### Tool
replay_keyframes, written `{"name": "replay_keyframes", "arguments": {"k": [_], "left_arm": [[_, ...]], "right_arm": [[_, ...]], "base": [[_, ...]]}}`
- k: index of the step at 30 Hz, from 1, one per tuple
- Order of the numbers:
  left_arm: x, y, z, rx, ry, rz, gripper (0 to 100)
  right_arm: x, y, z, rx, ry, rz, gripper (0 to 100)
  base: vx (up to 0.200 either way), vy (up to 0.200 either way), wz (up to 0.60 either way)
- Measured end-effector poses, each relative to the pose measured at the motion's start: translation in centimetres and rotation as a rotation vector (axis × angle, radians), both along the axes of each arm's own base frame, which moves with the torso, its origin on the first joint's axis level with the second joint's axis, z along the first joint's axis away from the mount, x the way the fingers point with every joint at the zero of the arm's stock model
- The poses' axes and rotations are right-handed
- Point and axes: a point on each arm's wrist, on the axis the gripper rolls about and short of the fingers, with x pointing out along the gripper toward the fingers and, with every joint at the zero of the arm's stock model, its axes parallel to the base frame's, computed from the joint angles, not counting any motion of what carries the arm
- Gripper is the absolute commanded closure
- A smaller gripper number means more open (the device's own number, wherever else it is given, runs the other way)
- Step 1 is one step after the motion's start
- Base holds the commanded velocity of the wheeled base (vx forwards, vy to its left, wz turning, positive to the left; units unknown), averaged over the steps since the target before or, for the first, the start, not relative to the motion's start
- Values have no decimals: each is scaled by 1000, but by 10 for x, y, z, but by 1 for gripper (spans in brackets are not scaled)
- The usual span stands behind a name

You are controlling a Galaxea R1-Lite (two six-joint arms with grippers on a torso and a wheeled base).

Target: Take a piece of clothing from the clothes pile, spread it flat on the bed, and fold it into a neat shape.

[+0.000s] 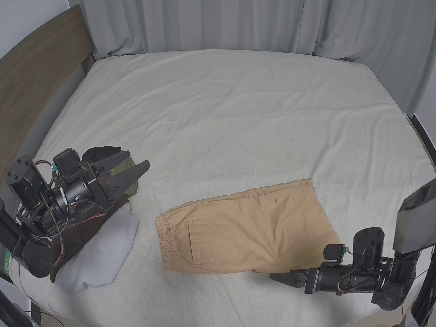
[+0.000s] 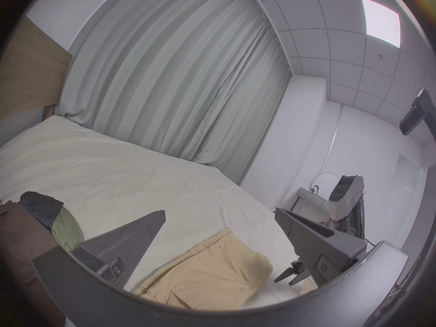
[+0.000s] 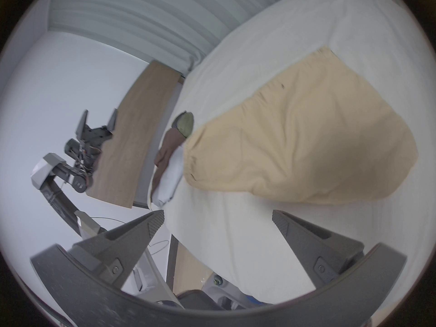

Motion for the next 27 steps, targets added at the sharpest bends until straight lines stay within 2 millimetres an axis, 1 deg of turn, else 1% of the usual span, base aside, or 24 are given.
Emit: {"name": "replay_keyframes", "arguments": {"k": [4,8,16,23,27], "left_arm": [[0,0,1,0,-6,-2,0],[1,-1,2,-1,-10,-4,0],[-1,-3,5,6,-31,-18,0],[-6,-6,5,16,-42,-37,0],[-8,-6,2,20,-26,-41,0]], "right_arm": [[0,0,21,57,-85,6,0],[6,3,42,117,-183,8,0],[30,14,83,193,-434,12,0],[40,8,98,208,-525,6,0],[47,-2,107,215,-564,-30,0]], "base": [[0,0,0],[0,0,0],[0,0,0],[0,0,0],[0,0,0]]}}
